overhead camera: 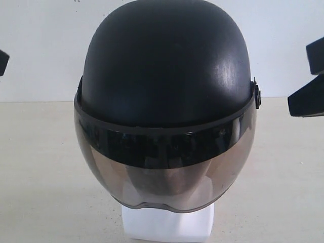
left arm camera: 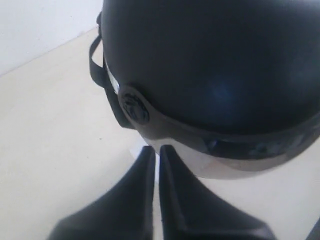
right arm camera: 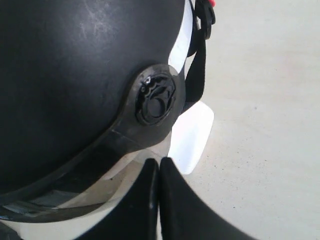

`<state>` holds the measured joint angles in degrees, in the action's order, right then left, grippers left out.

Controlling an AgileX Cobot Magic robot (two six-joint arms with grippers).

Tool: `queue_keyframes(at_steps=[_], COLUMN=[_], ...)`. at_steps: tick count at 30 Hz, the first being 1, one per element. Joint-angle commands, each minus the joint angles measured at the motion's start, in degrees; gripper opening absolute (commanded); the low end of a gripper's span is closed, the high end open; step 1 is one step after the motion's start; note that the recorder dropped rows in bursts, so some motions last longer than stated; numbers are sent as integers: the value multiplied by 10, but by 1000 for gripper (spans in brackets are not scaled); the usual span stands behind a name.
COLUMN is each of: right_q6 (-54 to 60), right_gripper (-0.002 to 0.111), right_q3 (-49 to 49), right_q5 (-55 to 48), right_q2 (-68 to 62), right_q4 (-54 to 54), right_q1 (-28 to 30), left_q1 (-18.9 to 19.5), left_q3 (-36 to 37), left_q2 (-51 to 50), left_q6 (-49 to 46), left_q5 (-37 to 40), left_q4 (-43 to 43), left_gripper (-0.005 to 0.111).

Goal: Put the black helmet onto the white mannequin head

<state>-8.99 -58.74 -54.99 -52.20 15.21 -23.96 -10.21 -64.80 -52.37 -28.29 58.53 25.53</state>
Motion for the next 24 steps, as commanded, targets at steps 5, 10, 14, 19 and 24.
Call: queue_keyframes(at_steps=[5,10,14,19,24], right_q6=[5,5,5,5,5], right_gripper=[0,0,0,0,0], right_q3=[3,3,3,3,3], right_q5=[-1,-1,-1,-1,-1], right_q2=[3,3,3,3,3], right_q4=[-4,-4,-4,-4,-4], right_q1=[-1,-1,-1,-1,-1], left_q1=[-3,-3,-3,-3,-2], left_q3=[37,37,37,37,37], left_q2=[59,63,63,63,132], left_q6=[18,18,18,17,38], left_q5=[14,13,12,12,32], left_q4=[14,16,16,12,-170], left_gripper=[4,4,4,4,4])
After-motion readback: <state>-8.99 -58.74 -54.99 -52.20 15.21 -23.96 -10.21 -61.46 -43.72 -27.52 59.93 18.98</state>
